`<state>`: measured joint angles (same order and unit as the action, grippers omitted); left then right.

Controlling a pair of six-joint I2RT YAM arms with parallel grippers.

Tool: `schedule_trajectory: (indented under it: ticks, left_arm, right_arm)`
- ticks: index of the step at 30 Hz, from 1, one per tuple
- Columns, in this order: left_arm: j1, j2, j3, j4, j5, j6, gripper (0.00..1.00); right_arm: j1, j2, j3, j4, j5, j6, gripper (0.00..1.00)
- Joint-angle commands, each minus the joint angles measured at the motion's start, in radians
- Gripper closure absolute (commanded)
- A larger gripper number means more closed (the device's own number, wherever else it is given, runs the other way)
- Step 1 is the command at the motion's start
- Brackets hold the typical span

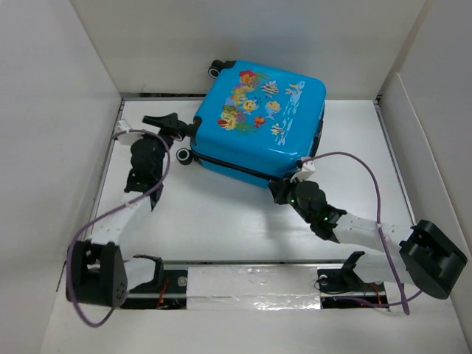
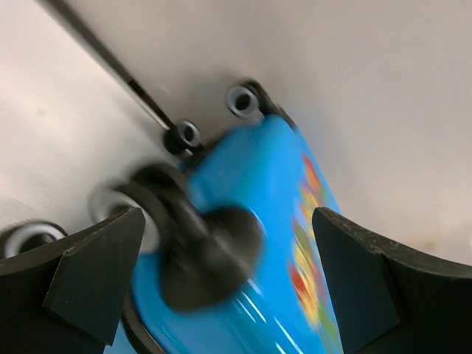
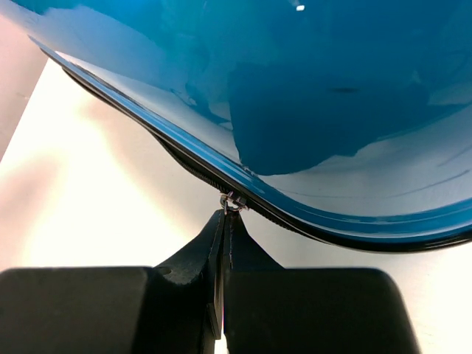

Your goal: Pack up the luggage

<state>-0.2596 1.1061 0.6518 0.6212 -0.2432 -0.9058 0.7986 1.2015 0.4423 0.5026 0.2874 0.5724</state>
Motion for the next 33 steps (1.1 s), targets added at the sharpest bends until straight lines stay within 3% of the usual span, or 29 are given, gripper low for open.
schedule_trajectory:
  ticks: [1,2,5,9,13,14,21,25,28,29,33]
  left_arm:
    - [0.189,0.122,0.07,-0.009,0.228,-0.215,0.01]
    - [0.265,0.162,0.094,-0.024,0.284,-0.232,0.01]
    - [0.342,0.279,0.144,0.012,0.425,-0.265,0.01]
    - [0.361,0.423,0.222,0.031,0.524,-0.246,0.01]
    - [0.361,0.532,0.209,0.246,0.695,-0.323,0.01]
    - [0.361,0.547,0.192,0.376,0.714,-0.373,0.01]
    - [0.352,0.649,0.115,0.715,0.768,-0.501,0.02]
    - [0.318,0.65,0.152,0.749,0.777,-0.473,0.26]
    - [0.3,0.629,0.149,0.756,0.765,-0.444,0.56]
    - [0.299,0.623,0.144,0.75,0.76,-0.436,0.75]
    - [0.27,0.557,0.109,0.729,0.733,-0.374,0.96]
  right_arm:
    - [0.005,-0.023,0.018,0.129,-0.076,-0.011,1.0]
    - [0.005,-0.019,0.019,0.132,-0.088,-0.011,1.0]
    - [0.005,-0.005,0.021,0.155,-0.111,-0.019,1.0]
    - [0.005,-0.002,0.019,0.163,-0.129,-0.029,1.0]
    - [0.005,-0.002,0.016,0.162,-0.136,-0.034,1.0]
    - [0.005,0.0,0.016,0.16,-0.139,-0.034,1.0]
    - [-0.024,0.001,0.019,0.157,-0.157,-0.031,1.0]
    - [-0.058,0.003,0.035,0.152,-0.18,-0.031,1.0]
    - [-0.091,-0.008,0.048,0.143,-0.205,-0.034,1.0]
    - [-0.091,-0.02,0.049,0.139,-0.215,-0.035,1.0]
    - [-0.15,-0.039,0.073,0.099,-0.249,-0.049,1.0]
